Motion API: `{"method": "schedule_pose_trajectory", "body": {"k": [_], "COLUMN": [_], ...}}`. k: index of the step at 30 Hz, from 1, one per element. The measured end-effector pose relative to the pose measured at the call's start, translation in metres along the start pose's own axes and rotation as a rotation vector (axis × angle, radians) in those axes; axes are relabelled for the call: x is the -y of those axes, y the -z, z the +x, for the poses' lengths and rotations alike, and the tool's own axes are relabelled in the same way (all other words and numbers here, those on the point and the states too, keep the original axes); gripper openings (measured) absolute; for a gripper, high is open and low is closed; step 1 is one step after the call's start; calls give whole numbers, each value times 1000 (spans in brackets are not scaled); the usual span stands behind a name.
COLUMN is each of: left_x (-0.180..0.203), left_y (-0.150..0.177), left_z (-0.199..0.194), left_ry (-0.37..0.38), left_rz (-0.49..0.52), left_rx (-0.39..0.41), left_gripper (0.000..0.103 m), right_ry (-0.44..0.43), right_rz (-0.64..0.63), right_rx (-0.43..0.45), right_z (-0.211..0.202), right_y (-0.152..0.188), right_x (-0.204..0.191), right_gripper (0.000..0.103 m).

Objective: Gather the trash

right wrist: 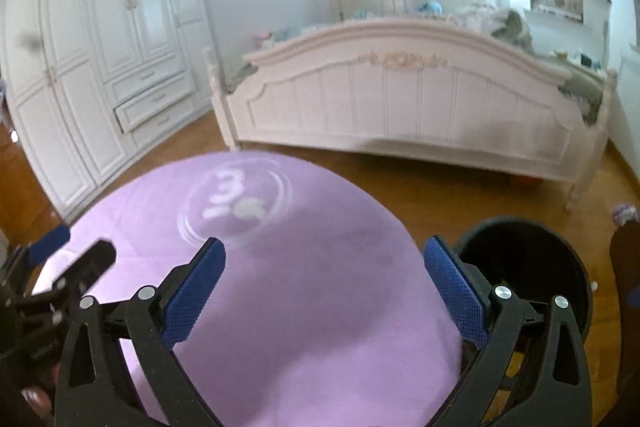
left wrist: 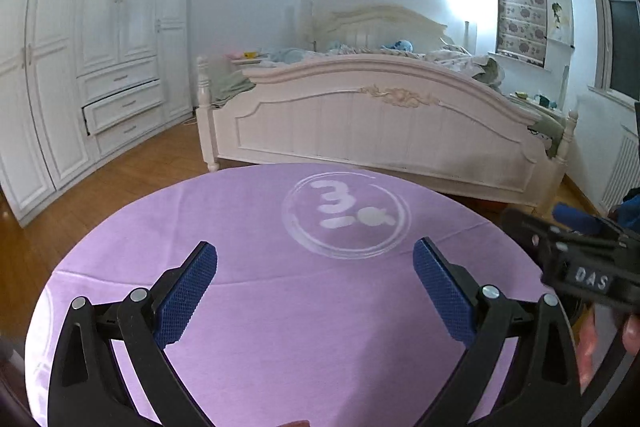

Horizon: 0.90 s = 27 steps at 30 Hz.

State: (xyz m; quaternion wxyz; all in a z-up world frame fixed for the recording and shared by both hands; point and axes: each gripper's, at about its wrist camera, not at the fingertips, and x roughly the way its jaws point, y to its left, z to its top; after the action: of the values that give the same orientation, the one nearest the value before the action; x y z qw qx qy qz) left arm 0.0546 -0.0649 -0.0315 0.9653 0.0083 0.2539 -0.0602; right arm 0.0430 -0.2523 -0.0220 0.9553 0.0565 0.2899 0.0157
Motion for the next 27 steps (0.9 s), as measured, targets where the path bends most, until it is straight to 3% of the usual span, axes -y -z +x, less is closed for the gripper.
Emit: {"method": "schedule_pose_trajectory", "body": {"k": [11,27], "left_x": [-32,-37], "left_y": [13,21], "left_z": [-14,-9], "left_ry": [8,0], "left_rz": [-23,-8], "left_rx": [33,6], "left_gripper": [98,98], "right_ry": [33,18], "right_rz": [-68,-85], "right_rx": [174,220], "right_z": [-5,-19], "right_y": [11,17], "right_x": [-33,-40], "right_gripper": [98,98]}}
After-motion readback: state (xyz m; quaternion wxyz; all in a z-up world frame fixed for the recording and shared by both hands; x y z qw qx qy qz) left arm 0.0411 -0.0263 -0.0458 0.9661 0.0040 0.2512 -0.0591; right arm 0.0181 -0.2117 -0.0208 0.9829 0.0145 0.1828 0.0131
